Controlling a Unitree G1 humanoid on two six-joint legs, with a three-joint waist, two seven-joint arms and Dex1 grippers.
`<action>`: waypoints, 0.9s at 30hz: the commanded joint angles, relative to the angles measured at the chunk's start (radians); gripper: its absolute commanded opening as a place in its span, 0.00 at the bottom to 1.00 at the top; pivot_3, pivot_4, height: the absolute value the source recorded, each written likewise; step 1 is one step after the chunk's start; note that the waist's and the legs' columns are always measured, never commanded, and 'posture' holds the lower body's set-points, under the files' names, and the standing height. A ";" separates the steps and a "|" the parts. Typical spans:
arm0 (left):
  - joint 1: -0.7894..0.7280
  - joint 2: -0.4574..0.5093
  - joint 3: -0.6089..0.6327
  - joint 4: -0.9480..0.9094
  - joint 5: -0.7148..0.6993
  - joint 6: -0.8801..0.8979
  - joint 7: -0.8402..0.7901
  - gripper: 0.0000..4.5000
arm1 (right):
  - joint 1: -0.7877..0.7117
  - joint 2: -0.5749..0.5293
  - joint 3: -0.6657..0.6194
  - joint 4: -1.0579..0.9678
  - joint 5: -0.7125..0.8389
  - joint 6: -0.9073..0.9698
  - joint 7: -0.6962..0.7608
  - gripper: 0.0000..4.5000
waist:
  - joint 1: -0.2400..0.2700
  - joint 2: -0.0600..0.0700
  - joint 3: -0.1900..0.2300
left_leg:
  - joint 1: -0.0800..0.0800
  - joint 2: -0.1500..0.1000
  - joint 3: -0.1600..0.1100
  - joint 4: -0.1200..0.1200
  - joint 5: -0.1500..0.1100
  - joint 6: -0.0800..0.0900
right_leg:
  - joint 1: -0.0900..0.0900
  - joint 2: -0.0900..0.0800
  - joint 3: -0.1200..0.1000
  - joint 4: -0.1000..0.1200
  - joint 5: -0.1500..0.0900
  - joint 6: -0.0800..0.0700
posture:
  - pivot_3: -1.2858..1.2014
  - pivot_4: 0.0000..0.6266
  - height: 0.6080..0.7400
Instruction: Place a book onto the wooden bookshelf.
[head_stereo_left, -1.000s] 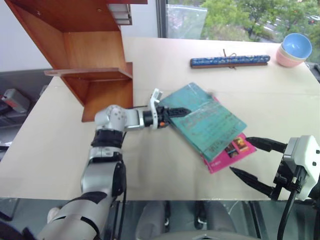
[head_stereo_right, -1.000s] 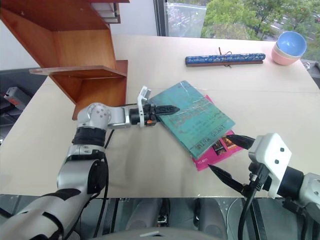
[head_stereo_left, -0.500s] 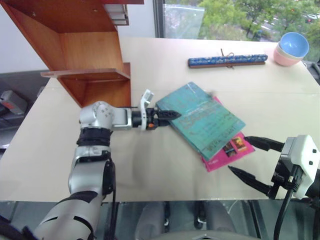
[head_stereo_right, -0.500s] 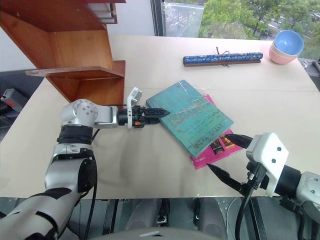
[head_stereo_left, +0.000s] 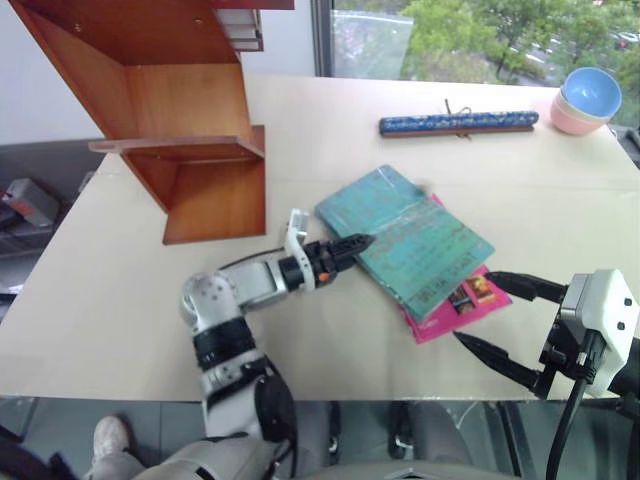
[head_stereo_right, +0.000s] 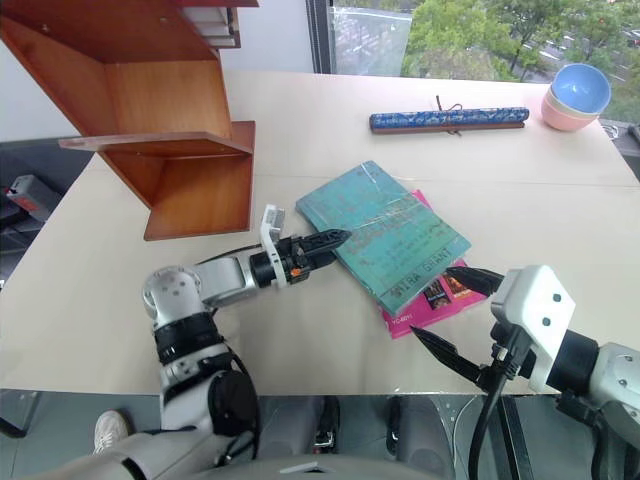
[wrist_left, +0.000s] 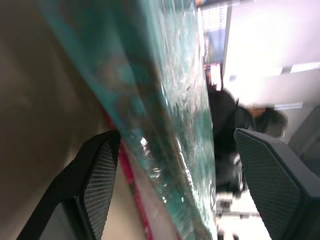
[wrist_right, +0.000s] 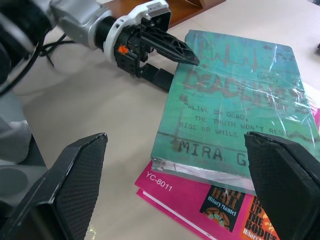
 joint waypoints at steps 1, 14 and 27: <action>-0.005 -0.056 0.057 -0.075 -0.019 -0.009 0.069 0.84 | -0.012 0.003 -0.022 -0.022 0.018 -0.018 -0.005 1.00 | 0.000 0.000 0.000 | 0.000 0.000 0.000 0.000 0.000 0.000 | 0.000 0.000 0.000 0.000 0.000 0.000 | 0.52 0.24 0.98; -0.062 -0.145 0.029 0.050 -0.103 -0.135 0.211 0.84 | -0.023 -0.012 -0.037 -0.022 0.033 -0.011 -0.016 1.00 | 0.002 0.000 -0.001 | 0.000 -0.001 0.000 0.000 0.000 0.000 | 0.001 0.001 -0.001 0.000 0.000 0.000 | 0.52 0.24 0.98; -0.131 -0.088 0.001 0.169 -0.232 -0.120 0.293 0.84 | -0.016 -0.023 -0.032 -0.022 0.044 -0.021 -0.038 1.00 | 0.002 0.000 -0.001 | 0.000 -0.002 -0.002 0.000 0.000 0.000 | 0.001 0.000 -0.002 0.000 0.000 0.000 | 0.52 0.24 0.98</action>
